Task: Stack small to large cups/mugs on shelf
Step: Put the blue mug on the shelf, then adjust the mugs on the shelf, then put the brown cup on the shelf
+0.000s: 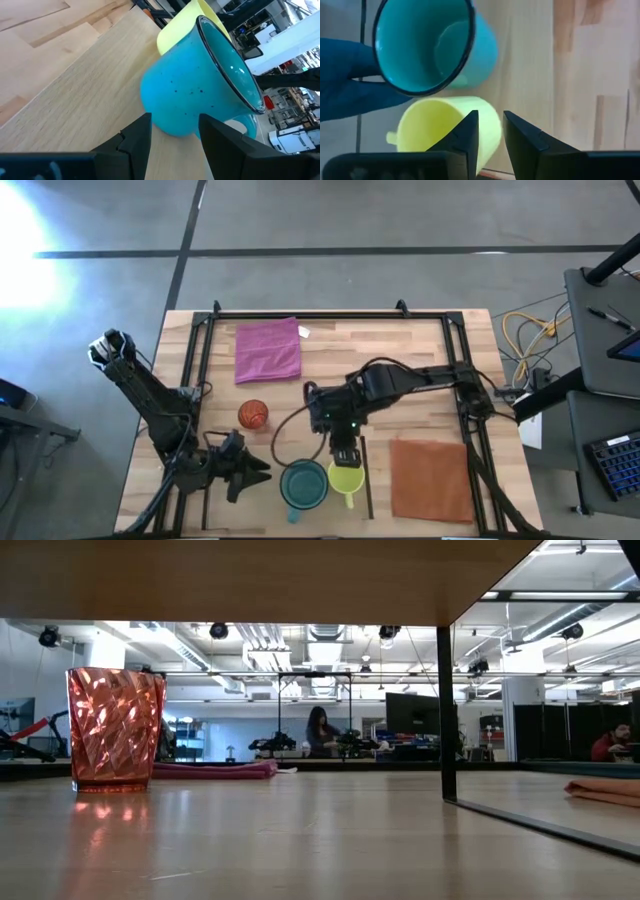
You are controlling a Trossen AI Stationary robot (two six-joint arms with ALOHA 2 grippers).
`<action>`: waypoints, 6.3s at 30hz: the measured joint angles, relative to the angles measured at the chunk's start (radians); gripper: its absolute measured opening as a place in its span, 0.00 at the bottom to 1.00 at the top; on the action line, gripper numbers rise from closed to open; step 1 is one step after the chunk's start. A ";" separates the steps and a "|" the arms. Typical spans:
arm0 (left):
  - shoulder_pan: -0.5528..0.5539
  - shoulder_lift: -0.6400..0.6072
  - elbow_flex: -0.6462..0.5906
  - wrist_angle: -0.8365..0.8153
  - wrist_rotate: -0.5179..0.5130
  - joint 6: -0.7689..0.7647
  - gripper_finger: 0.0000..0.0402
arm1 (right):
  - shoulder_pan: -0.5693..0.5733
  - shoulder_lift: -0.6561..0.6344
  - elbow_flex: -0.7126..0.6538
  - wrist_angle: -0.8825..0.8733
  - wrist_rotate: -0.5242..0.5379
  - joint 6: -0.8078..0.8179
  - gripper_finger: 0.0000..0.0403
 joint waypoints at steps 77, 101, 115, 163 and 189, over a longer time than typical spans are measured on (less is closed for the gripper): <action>0.015 0.000 0.000 -0.017 -0.127 0.032 0.37 | 0.179 0.070 0.000 0.270 0.142 0.102 0.02; 0.014 0.000 0.000 0.001 -0.099 0.026 0.37 | 0.152 -0.014 0.002 -0.102 0.383 0.049 0.02; 0.014 0.000 0.000 0.002 -0.100 0.027 0.37 | 0.147 -0.015 -0.003 -0.194 0.388 0.091 0.02; 0.014 0.000 0.000 0.012 0.006 0.026 0.37 | 0.049 0.058 -0.003 0.171 0.228 0.004 0.02; 0.014 -0.016 0.006 -0.082 0.011 0.025 0.37 | 0.021 0.057 -0.002 0.203 0.307 -0.033 0.02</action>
